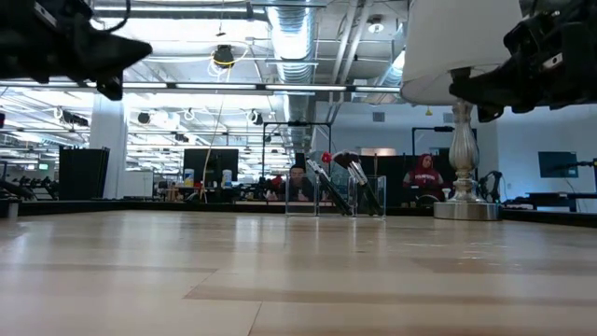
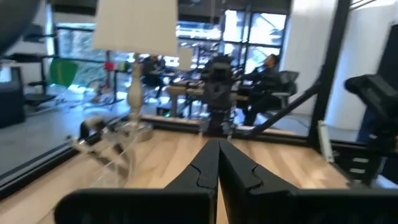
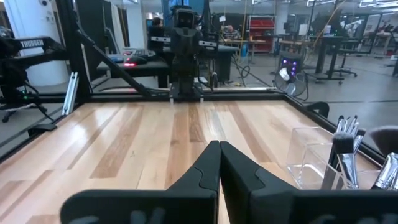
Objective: Put items in baskets/containers
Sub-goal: Return to Home Position
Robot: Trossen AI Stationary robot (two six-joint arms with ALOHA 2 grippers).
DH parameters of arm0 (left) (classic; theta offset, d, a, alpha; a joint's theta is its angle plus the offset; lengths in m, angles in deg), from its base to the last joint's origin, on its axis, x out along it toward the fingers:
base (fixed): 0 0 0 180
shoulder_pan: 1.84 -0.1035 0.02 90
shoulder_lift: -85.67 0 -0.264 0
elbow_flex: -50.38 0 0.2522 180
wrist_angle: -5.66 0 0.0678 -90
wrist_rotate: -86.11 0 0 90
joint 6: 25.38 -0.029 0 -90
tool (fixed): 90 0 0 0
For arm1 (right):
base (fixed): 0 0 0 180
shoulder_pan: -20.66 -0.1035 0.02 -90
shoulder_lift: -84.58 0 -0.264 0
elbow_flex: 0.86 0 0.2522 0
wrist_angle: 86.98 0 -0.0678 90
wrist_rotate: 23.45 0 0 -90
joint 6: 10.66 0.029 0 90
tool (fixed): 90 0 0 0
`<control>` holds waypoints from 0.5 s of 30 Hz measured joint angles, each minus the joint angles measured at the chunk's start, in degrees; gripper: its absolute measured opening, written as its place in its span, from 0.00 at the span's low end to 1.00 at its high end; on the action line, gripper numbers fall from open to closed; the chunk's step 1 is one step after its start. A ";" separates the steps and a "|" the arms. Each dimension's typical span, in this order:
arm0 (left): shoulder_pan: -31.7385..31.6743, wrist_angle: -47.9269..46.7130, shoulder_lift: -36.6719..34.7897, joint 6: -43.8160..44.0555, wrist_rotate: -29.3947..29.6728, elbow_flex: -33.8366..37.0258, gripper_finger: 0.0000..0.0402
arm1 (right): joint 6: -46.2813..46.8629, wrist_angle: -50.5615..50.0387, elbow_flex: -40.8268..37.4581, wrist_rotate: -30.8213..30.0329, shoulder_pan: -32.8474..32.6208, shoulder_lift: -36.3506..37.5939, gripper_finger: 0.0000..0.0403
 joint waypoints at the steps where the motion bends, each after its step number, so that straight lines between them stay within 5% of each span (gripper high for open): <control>1: -0.90 -0.51 0.00 0.41 -0.20 -0.01 0.01 | -0.14 -0.21 0.00 0.00 0.00 0.02 0.00; 15: -7.17 -9.00 -2.19 4.05 -7.17 -1.74 0.01 | 0.02 -4.39 0.00 -2.94 -0.14 6.94 0.00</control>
